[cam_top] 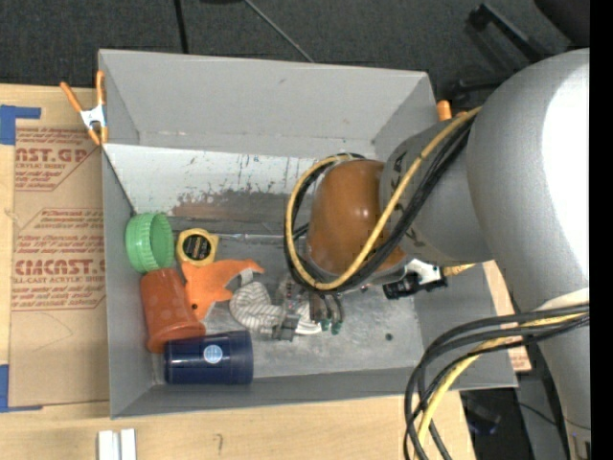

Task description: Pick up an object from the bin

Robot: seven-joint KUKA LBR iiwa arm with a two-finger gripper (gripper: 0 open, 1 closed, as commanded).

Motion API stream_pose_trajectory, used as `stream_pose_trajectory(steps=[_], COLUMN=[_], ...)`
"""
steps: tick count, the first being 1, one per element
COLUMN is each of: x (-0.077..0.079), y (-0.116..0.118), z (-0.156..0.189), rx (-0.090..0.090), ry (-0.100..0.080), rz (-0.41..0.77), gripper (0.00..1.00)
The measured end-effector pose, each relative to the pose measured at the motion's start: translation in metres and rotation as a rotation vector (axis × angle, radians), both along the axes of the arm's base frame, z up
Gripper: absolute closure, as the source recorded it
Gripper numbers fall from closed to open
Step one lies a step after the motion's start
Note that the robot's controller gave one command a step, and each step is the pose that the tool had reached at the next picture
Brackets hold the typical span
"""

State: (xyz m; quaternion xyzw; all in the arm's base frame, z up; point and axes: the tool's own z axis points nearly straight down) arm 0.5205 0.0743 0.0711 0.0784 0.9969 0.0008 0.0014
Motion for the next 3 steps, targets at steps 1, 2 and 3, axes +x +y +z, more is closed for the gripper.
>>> stream_pose_trajectory(steps=[1, 2, 3], x=[0.000, -0.001, -0.001], y=[0.000, 0.000, 0.000], z=[0.000, 0.003, 0.016], rx=[0.000, 0.000, -0.001], ry=[0.000, 0.003, 0.005], rz=[0.000, -0.001, 0.000], gripper=[1.00, 1.00, 1.00])
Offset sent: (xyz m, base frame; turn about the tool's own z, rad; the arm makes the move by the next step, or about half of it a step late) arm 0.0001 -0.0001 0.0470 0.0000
